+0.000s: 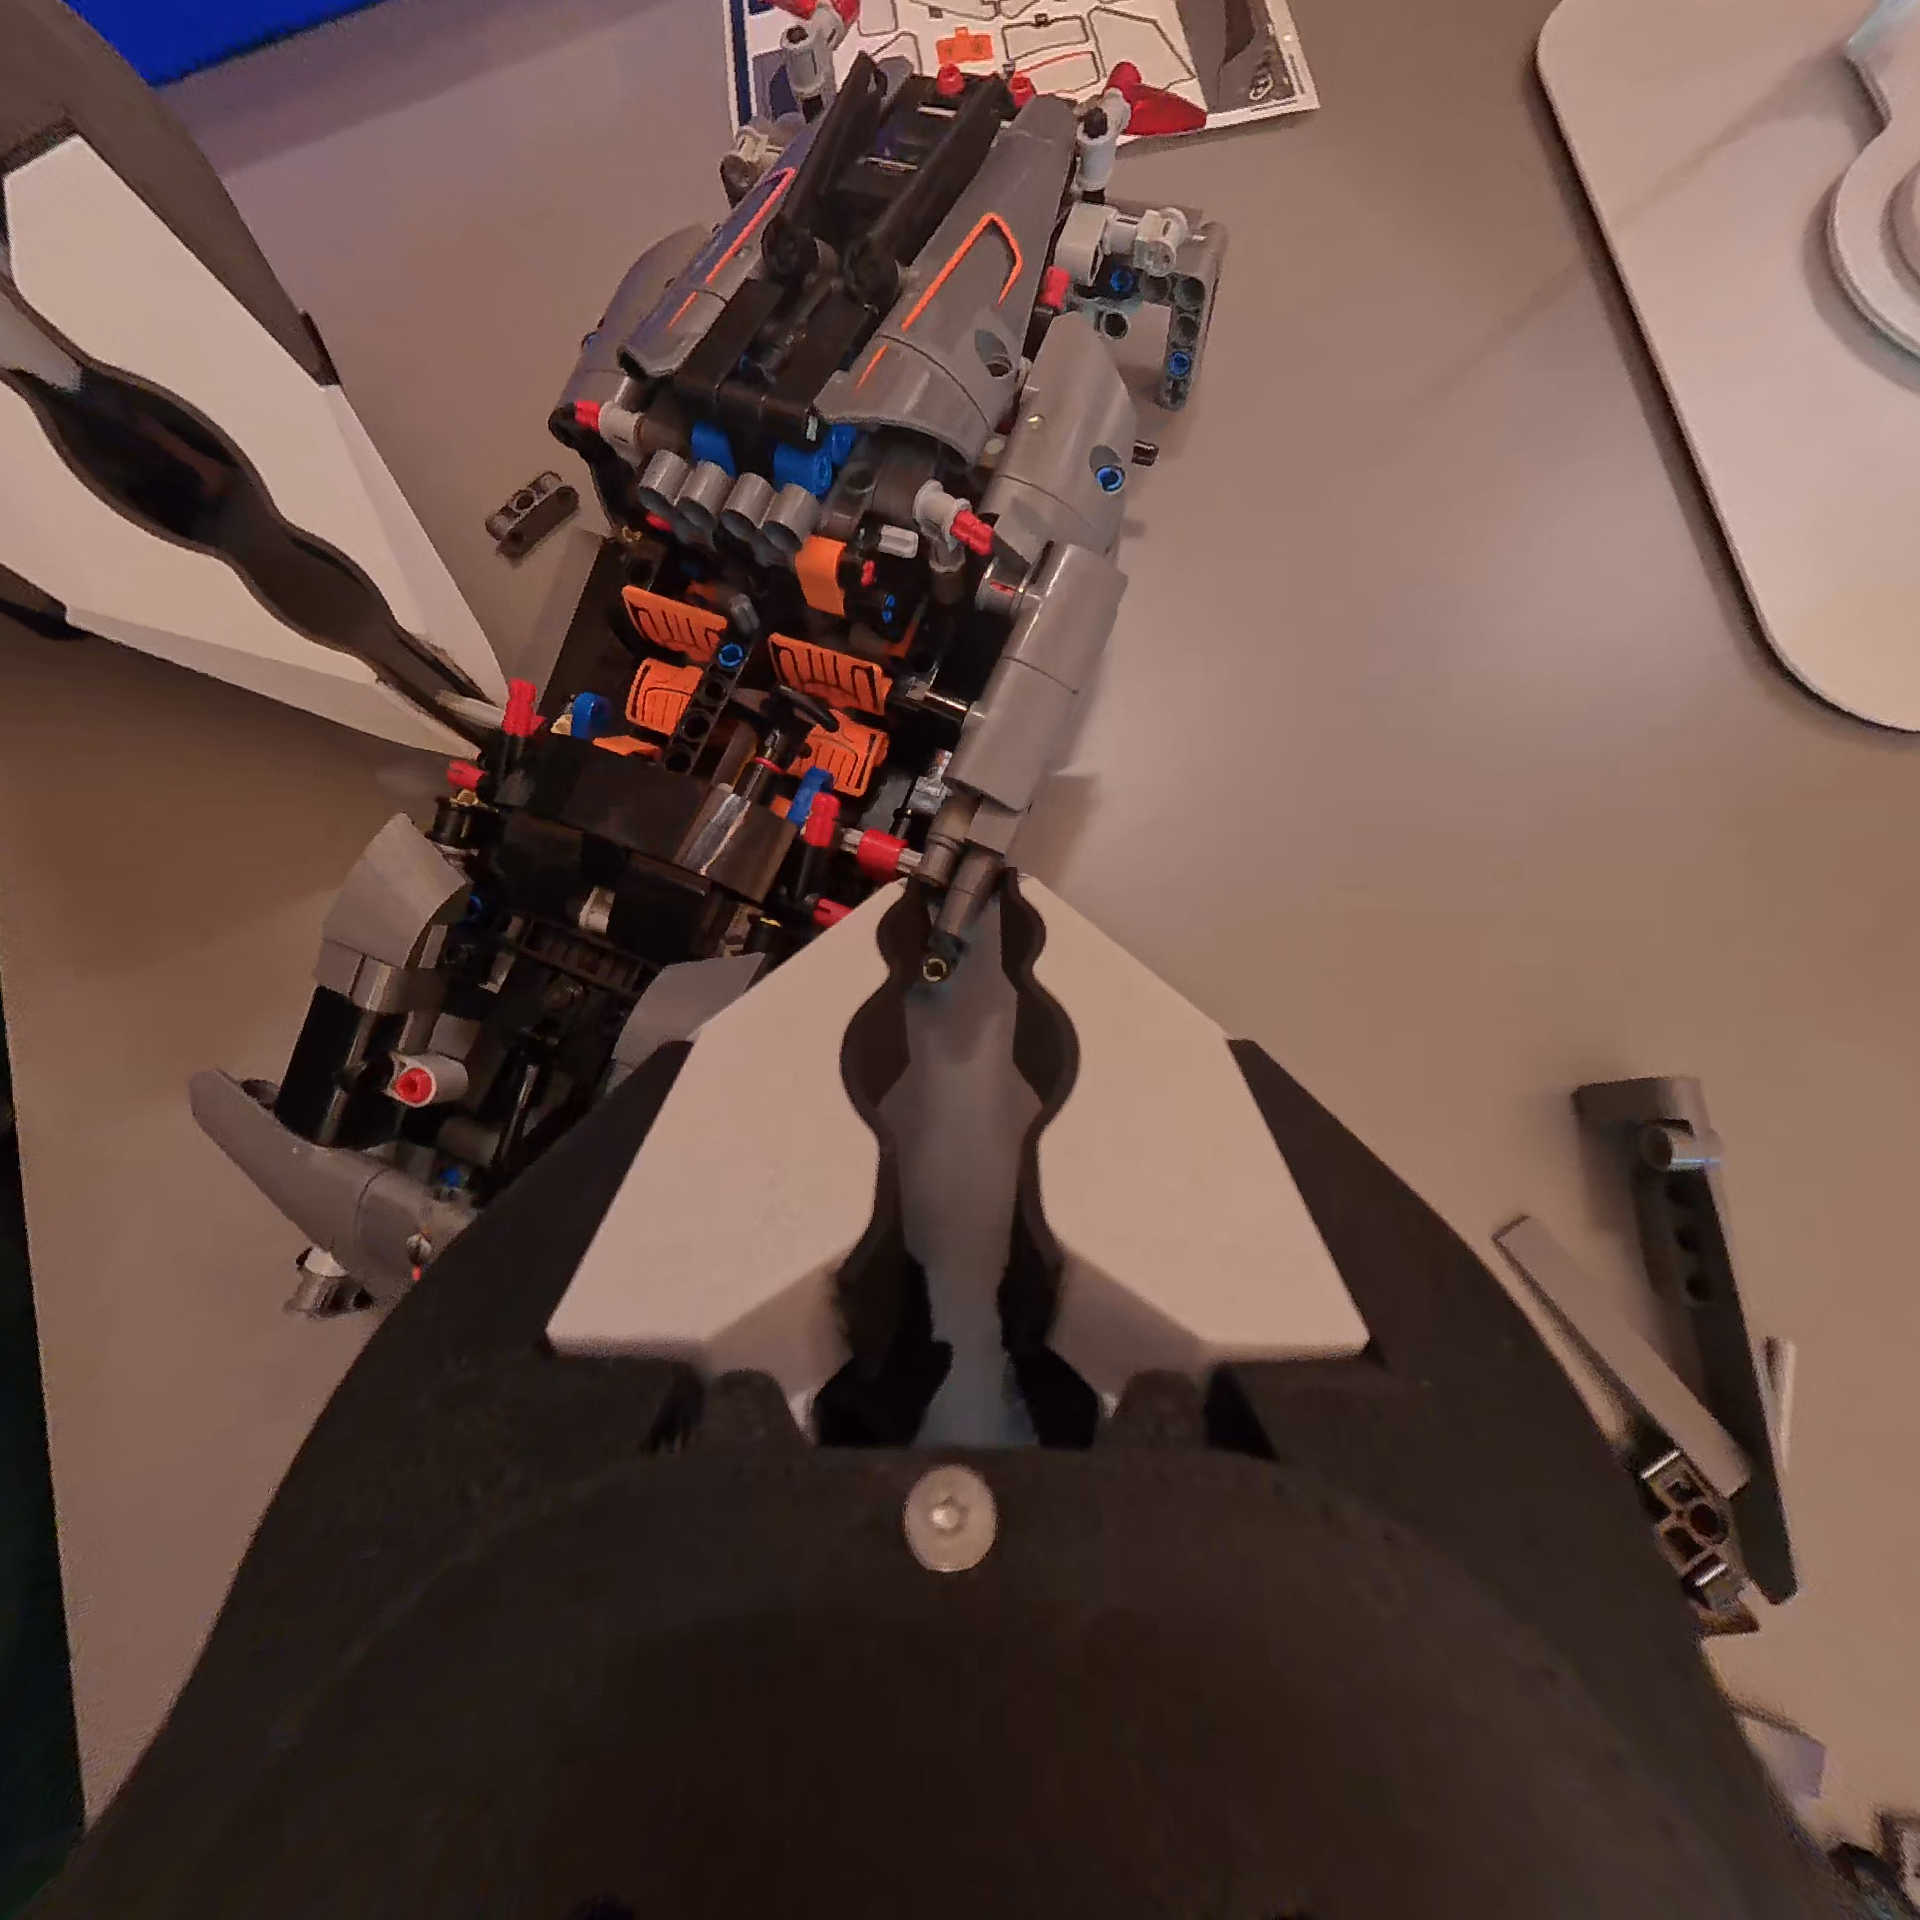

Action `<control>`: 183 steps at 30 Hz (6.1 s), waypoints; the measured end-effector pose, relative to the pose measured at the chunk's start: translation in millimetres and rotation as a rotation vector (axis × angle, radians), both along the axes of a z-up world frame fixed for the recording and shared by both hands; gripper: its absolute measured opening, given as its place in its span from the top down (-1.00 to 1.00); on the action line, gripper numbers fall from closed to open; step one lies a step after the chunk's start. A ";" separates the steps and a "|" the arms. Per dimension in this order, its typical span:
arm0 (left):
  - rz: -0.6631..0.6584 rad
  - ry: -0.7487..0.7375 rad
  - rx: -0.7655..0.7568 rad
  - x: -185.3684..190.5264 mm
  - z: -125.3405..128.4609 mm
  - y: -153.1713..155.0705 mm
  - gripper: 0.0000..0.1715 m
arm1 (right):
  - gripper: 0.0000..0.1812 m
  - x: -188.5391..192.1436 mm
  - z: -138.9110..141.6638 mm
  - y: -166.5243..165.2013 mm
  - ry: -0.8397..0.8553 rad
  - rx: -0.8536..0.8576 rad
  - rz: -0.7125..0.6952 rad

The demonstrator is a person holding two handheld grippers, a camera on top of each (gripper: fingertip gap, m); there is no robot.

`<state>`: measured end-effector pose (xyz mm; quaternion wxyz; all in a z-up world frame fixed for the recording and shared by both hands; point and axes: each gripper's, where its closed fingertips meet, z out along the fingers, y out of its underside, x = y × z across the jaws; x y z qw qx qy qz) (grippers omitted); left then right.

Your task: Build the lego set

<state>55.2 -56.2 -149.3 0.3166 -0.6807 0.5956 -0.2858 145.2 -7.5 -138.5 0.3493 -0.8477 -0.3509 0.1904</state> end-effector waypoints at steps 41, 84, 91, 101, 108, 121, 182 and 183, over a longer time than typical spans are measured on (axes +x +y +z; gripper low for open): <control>-0.164 0.013 0.070 2.3 -1.1 -0.1 0.82 | 0.85 4.4 -14.6 -6.4 0.008 -0.154 0.204; -0.407 -0.002 -0.082 2.5 0.3 1.4 0.77 | 0.88 1.6 -18.1 -12.7 -0.064 -0.196 0.433; -0.406 -0.001 -0.075 4.1 0.2 2.8 0.78 | 0.88 1.5 -18.4 -12.8 -0.077 -0.202 0.442; -0.410 0.001 -0.074 5.4 0.5 3.5 0.78 | 0.88 1.6 -18.8 -12.9 -0.103 -0.189 0.454; -0.410 0.002 -0.073 5.8 0.6 3.7 0.79 | 0.89 1.7 -19.1 -13.3 -0.113 -0.189 0.459; -0.384 -0.005 -0.087 7.0 1.0 4.1 0.77 | 0.79 18.9 -11.0 -5.5 -0.111 -0.199 0.383; -0.169 -0.194 0.080 20.6 70.9 23.7 0.72 | 0.63 -17.4 13.9 32.9 0.109 -0.222 0.186; -0.129 -0.170 0.116 24.8 70.6 32.6 0.71 | 0.64 -17.2 14.5 33.1 0.125 -0.232 0.179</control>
